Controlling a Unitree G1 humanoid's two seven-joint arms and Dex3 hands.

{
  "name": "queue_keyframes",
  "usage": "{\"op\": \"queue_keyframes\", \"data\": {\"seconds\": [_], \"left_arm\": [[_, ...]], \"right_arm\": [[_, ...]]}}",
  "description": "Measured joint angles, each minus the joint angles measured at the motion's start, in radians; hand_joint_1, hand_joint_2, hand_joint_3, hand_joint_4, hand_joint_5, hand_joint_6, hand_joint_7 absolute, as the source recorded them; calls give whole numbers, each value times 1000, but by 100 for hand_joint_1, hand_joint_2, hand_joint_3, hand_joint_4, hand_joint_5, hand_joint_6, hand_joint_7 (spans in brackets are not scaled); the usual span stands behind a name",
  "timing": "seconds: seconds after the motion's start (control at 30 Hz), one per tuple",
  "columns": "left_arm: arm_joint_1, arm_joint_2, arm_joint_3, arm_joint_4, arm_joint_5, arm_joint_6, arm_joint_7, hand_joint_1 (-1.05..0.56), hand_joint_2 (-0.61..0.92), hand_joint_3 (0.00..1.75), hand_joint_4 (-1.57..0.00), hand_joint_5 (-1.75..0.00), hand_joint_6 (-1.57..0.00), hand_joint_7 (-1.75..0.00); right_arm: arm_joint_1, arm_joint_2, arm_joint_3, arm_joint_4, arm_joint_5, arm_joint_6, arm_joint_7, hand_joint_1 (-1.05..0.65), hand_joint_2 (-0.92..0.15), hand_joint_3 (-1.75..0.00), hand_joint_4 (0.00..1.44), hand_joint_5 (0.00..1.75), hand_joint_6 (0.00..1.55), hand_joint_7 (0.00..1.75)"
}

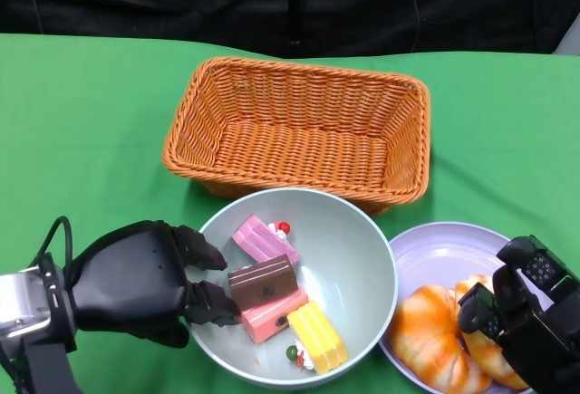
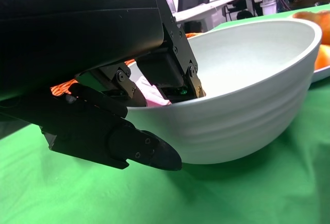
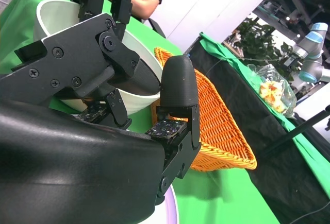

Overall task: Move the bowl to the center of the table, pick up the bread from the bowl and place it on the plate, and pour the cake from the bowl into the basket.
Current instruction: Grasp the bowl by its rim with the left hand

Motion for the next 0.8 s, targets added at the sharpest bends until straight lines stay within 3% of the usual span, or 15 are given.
{"op": "queue_keyframes", "data": {"seconds": [0.33,0.8], "left_arm": [[-59,-15,-125,96,25,66,102,-48,84,1,-88,-2,-95,-1],[-112,-22,-214,161,23,105,184,-48,88,1,-91,-2,-99,-1]], "right_arm": [[-26,2,-5,76,-35,-40,45,-13,-69,-110,86,175,63,174],[-36,12,-7,121,-44,-74,75,-12,-67,-113,86,175,64,172]]}}
